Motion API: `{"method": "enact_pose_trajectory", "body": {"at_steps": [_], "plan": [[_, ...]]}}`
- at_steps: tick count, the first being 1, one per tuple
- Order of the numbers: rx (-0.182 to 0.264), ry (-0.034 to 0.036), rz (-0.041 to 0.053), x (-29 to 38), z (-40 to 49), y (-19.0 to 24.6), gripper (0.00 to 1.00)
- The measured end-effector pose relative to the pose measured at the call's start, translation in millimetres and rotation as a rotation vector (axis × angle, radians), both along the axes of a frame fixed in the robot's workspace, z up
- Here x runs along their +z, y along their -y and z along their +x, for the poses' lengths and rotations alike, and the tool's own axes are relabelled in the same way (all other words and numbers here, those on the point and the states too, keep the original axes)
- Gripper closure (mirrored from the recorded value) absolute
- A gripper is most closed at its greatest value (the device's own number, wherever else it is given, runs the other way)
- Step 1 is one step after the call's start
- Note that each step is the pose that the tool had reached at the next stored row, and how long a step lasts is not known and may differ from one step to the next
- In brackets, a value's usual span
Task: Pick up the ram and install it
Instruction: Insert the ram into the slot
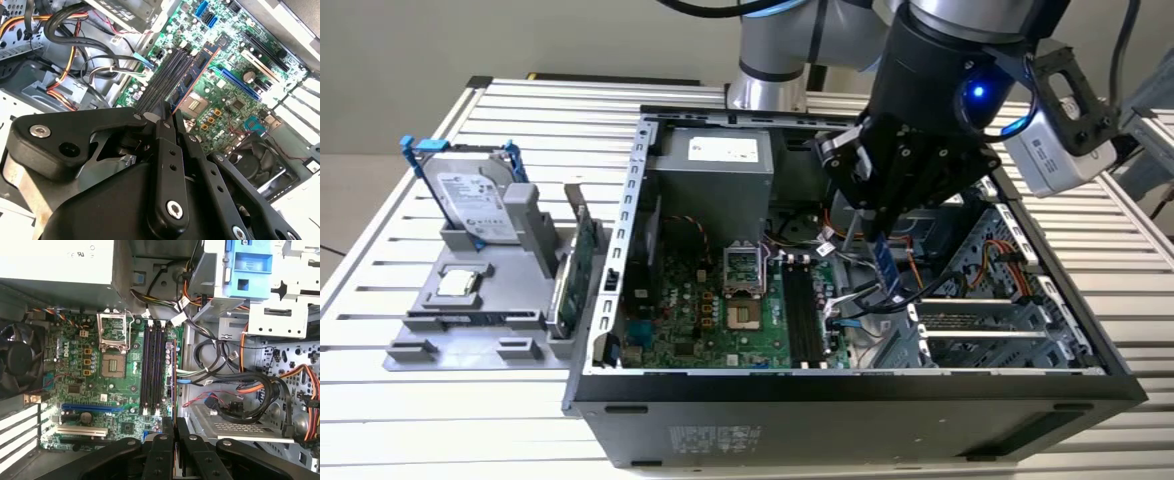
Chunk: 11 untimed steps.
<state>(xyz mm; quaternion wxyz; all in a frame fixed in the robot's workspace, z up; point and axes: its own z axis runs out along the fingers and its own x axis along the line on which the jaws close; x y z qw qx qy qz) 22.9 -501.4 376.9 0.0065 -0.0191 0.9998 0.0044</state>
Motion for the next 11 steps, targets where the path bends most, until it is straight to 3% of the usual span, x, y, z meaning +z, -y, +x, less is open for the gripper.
{"method": "enact_pose_trajectory", "body": {"at_steps": [5,11], "plan": [[0.0,0.0,-0.0009,-1.6,0.0,-0.6,1.0],[0.0,0.0,-0.0024,-3.0,0.0,-4.4,1.0]]}}
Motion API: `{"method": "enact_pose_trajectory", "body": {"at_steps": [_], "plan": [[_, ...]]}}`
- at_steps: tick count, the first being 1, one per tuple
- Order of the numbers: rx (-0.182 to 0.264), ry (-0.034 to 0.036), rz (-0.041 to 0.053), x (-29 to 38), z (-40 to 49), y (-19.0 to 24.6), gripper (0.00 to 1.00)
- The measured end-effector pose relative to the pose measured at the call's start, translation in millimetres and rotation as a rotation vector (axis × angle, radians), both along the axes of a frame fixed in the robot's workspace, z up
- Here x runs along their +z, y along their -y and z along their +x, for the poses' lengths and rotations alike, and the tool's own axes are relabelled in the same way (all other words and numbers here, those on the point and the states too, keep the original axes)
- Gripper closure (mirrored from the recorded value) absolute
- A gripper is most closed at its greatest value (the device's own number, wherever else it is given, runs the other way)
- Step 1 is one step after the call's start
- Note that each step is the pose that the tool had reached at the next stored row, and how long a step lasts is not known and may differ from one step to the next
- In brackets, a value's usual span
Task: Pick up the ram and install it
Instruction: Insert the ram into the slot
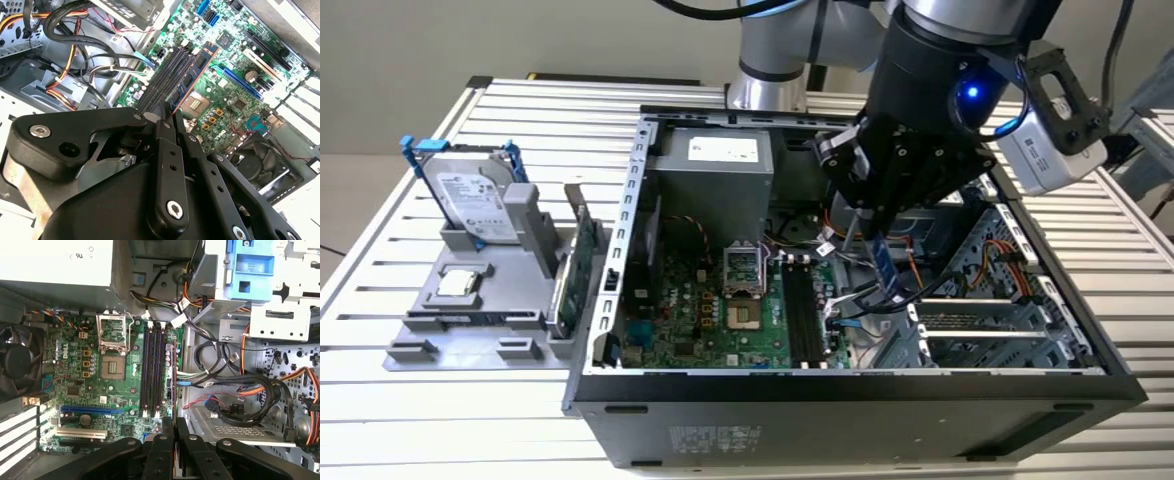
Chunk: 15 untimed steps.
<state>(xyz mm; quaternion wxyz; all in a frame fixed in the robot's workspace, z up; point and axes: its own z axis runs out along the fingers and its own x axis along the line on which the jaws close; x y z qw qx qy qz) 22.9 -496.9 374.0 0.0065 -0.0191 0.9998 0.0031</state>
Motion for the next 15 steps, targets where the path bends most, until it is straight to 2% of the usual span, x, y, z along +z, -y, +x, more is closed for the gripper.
{"method": "enact_pose_trajectory", "body": {"at_steps": [8,15], "plan": [[0.0,0.0,-0.0024,-2.0,0.0,-3.5,1.0],[0.0,0.0,-0.0049,-4.8,0.0,-4.3,1.0]]}}
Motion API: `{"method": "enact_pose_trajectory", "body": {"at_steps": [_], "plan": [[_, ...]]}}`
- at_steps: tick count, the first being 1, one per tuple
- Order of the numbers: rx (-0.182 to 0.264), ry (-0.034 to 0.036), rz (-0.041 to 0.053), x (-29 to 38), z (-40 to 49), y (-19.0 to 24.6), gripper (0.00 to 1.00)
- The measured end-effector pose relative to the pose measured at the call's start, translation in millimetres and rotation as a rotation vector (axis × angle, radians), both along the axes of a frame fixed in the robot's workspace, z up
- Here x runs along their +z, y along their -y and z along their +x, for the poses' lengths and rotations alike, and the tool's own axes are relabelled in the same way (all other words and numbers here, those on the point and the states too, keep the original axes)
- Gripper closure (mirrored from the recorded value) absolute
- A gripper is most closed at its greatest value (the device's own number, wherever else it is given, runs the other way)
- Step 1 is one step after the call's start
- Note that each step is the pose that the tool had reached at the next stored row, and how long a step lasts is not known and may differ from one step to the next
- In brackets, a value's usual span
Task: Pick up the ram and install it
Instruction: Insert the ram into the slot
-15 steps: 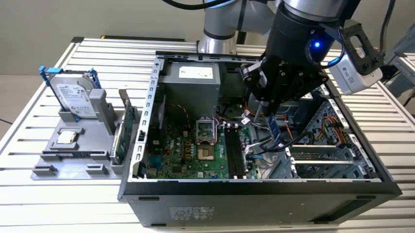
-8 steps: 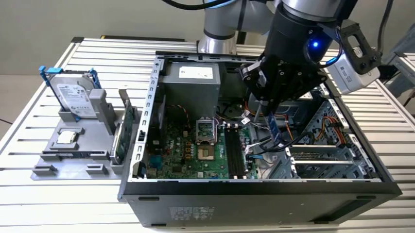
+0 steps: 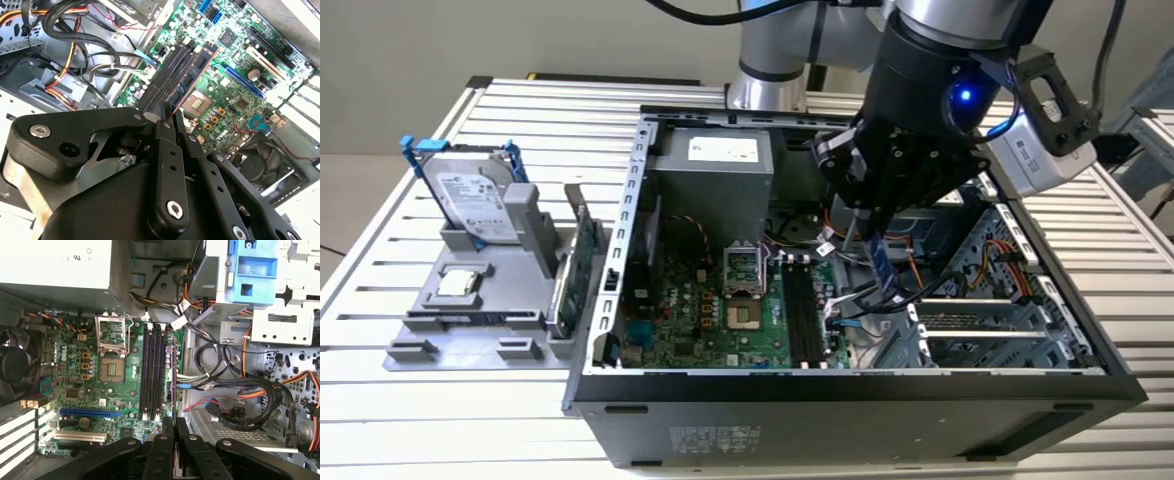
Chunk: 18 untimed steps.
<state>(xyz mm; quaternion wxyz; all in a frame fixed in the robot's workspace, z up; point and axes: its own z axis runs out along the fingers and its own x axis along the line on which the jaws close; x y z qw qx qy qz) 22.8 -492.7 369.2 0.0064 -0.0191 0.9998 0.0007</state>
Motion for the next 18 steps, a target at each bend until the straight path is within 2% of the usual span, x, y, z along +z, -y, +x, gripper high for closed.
{"method": "enact_pose_trajectory", "body": {"at_steps": [18], "plan": [[0.0,0.0,-0.0092,-6.3,0.0,-1.2,1.0]]}}
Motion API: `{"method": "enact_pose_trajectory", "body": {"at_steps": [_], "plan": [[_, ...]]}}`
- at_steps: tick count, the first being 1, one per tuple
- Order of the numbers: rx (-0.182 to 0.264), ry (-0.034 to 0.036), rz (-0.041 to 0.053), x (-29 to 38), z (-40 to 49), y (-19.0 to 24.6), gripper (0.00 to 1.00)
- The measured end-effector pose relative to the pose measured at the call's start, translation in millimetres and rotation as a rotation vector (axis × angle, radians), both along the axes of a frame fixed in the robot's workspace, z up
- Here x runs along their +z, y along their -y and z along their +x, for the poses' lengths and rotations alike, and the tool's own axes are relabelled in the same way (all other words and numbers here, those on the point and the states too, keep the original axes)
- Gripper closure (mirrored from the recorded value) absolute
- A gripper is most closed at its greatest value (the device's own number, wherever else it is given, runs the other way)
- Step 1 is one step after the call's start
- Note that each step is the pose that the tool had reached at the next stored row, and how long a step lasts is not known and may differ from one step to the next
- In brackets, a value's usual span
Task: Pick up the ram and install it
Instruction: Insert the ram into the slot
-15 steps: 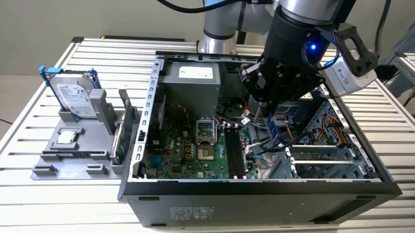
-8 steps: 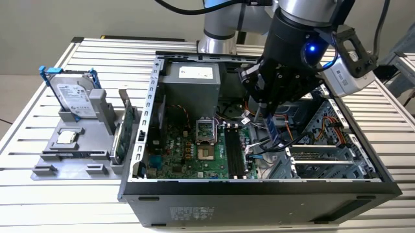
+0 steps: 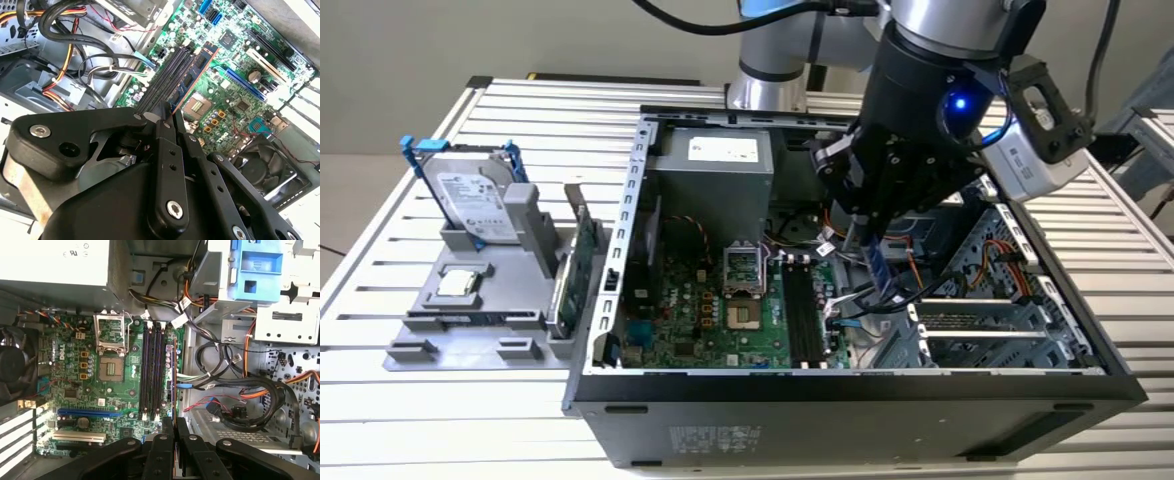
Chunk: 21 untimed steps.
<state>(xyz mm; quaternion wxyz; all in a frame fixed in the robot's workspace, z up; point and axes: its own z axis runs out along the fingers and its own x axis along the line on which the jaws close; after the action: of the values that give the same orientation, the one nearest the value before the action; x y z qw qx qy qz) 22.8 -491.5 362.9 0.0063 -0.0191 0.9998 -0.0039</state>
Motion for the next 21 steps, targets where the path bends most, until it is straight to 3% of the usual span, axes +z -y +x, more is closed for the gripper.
{"method": "enact_pose_trajectory", "body": {"at_steps": [21], "plan": [[-0.005,0.0,-0.0104,-8.4,0.0,-3.2,1.0]]}}
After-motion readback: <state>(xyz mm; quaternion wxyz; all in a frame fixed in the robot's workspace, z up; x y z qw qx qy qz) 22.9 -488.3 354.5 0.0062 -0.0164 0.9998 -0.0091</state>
